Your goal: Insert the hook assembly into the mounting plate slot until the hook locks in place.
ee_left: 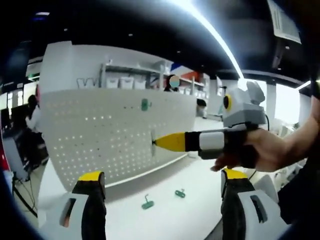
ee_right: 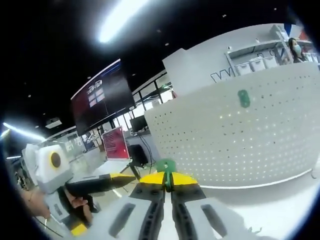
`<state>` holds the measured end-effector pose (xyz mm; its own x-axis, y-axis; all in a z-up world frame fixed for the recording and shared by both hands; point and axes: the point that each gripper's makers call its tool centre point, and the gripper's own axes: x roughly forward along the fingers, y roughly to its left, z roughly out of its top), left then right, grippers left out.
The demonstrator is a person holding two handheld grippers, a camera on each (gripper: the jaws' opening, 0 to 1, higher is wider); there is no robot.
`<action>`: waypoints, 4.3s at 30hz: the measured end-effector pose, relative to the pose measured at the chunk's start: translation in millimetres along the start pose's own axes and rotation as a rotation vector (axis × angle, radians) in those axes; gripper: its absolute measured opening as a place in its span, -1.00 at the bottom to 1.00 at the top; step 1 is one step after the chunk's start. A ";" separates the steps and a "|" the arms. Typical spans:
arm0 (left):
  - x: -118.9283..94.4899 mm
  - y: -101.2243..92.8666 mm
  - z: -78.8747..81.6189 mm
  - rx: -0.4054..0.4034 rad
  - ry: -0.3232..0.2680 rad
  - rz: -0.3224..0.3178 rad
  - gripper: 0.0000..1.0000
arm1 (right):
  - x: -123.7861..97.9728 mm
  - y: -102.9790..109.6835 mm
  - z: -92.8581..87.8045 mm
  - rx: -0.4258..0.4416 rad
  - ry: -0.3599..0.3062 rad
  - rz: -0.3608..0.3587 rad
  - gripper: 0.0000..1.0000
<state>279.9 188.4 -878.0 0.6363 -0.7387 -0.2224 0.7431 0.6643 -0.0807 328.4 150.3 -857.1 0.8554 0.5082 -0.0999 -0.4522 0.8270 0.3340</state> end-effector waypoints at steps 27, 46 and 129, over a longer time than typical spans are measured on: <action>-12.5 31.1 -9.7 -0.099 -0.009 0.079 0.95 | 22.0 -112.5 63.3 -0.040 -0.181 -0.269 -1.00; -11.4 38.5 -17.1 -0.169 -0.017 0.090 0.94 | 25.1 -163.5 88.1 -0.103 -0.227 -0.373 -1.00; -21.2 48.8 -36.3 -0.225 0.042 0.117 0.84 | 44.9 -202.3 137.5 -0.203 -0.205 -0.564 -0.79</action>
<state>295.1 240.6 -912.5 0.7023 -0.6532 -0.2831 0.5971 0.7570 -0.2653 493.0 -27.2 -800.4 0.9980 -0.0593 -0.0203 0.0610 0.9935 0.0962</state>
